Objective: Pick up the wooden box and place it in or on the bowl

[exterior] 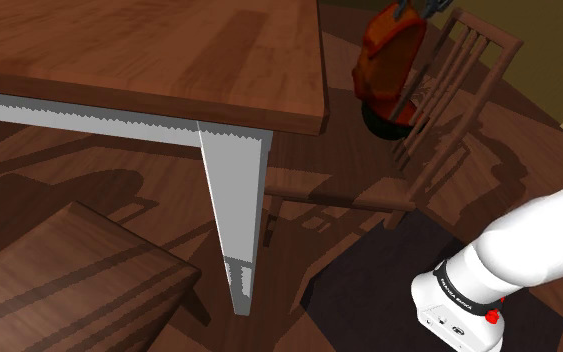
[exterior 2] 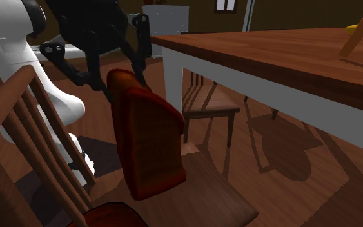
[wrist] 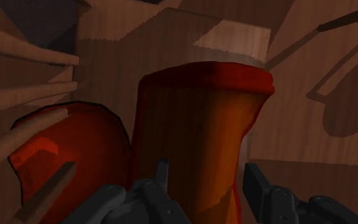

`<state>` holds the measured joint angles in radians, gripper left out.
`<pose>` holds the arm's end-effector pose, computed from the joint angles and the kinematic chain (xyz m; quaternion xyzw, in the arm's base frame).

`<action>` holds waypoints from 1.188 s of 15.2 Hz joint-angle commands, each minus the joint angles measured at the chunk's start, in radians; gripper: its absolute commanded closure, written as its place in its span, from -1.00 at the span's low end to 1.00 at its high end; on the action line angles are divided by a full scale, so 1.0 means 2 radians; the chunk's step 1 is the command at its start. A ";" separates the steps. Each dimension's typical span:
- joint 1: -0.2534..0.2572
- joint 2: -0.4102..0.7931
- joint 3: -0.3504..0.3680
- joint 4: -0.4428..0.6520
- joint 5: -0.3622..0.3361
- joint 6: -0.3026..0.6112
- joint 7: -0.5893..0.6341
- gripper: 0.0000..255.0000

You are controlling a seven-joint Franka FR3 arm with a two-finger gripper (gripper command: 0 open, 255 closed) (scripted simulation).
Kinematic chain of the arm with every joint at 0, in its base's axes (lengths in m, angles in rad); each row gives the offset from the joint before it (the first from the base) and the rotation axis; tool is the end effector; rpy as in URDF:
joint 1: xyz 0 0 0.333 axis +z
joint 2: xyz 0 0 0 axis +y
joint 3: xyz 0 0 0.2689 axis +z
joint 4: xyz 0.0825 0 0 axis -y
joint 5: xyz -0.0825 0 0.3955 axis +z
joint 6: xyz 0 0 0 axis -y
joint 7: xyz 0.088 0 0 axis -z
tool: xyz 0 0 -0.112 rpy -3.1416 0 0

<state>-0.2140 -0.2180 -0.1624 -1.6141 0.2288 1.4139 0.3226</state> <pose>0.4605 -0.1618 0.6556 -0.9383 0.3203 -0.0110 0.1297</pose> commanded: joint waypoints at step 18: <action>-0.065 0.120 -0.103 0.146 0.021 -0.068 -0.154 1.00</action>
<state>-0.3448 0.0262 -0.3647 -1.2716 0.3789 1.2564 0.0195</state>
